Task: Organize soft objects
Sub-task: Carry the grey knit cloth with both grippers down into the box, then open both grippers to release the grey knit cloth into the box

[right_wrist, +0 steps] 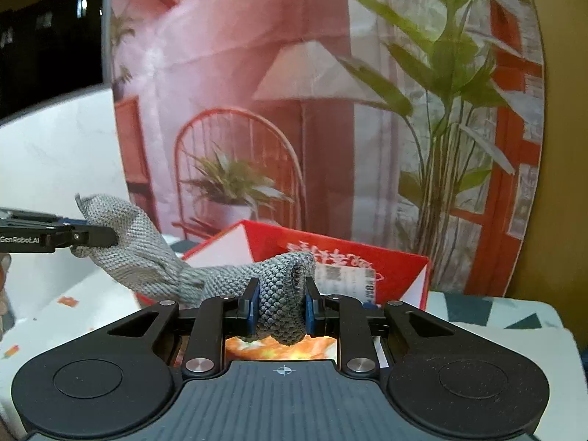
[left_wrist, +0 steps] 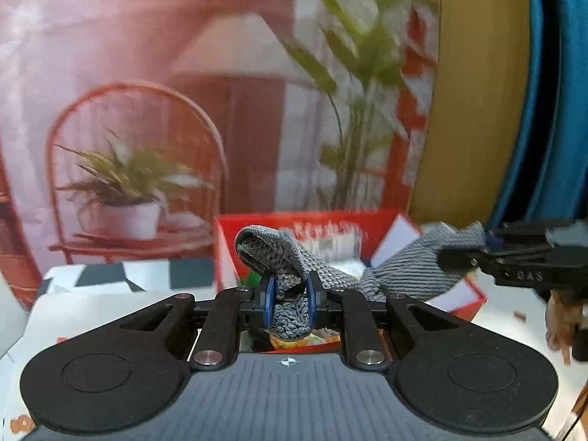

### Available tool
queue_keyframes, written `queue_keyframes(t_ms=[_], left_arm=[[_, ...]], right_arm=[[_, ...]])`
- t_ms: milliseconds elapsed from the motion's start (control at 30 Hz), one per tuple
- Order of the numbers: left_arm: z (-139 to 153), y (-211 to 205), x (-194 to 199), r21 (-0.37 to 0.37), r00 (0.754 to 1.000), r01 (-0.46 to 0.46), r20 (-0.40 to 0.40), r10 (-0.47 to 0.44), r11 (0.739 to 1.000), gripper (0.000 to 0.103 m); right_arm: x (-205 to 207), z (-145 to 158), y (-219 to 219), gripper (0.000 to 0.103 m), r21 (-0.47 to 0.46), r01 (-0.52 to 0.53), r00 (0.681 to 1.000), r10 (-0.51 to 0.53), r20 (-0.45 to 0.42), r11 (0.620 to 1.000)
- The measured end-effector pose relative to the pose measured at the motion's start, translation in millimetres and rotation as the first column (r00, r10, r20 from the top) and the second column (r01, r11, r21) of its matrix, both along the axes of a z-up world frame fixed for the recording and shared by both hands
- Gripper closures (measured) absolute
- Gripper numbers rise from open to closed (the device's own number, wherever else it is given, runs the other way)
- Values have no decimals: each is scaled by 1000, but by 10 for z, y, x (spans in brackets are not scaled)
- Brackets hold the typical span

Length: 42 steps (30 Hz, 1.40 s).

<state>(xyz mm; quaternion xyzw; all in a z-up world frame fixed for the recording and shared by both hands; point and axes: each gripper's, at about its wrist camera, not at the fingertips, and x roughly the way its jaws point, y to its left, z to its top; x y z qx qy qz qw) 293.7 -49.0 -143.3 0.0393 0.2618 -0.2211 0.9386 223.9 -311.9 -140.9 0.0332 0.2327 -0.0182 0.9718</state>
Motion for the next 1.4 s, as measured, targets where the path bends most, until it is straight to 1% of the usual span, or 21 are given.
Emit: queue_keyframes(t_ms=[100,200,333,467,633,700,767,800,833,900,967,1000,1033,1133,1200,1300,1400], left_arm=[[-145,-175,267,44,998,14,-68,-11,999,84],[-299,-298,434,73,992,28,-123,-19,997,84],[-484,-401,577,98,986,46,-167,-29,994,84],[-592,-466,611,122,980,68,-194,-44,990,84],[-661,-534,625,142,979,72,-198,-43,987,84],[-655,-526,623,146,981,72,-189,-43,987,81],[-631,-489,608,140,984,69,-174,-44,988,74],[-609,-463,596,138,985,64,-168,-40,988,64],[-587,-439,585,133,986,57,-160,-36,989,52],[-528,-376,551,114,990,42,-137,-27,993,41],[-455,-313,501,96,993,38,-112,-27,995,37],[-411,-280,461,91,995,33,-97,-24,995,35],[-374,-243,415,86,997,31,-80,-24,996,32],[-269,-132,250,72,999,26,-38,-24,997,25],[-220,-40,108,55,1000,21,-21,-20,998,24],[-207,117,-122,25,1000,8,-12,-8,1000,22],[-276,261,-350,4,1000,-8,-22,8,1000,20]], right_arm=[[232,-133,-63,82,-1,10,996,-10,-89,1000],[380,-302,-78,82,2,21,987,-21,-157,1000],[503,-509,-78,82,6,33,973,-31,-228,999],[562,-591,-96,82,1,38,967,-36,-253,999],[570,-622,-134,82,8,50,962,-46,-269,999],[555,-622,-153,81,4,60,962,-56,-266,998],[527,-611,-160,76,-9,73,964,-73,-255,997],[508,-601,-154,74,-22,80,966,-83,-245,997],[490,-593,-152,71,-37,86,968,-93,-234,996],[437,-562,-138,68,-64,103,972,-114,-204,993],[372,-520,-126,57,-78,123,977,-135,-168,989],[329,-493,-127,54,-78,129,979,-139,-146,989],[287,-463,-117,47,-78,133,982,-143,-125,988],[132,-372,-75,44,-70,129,989,-133,-67,989],[15,-321,-25,42,-60,116,992,-119,-36,991],[-194,-301,96,40,-54,93,996,-93,1,994],[-413,-355,231,40,-43,72,997,-72,15,996]])
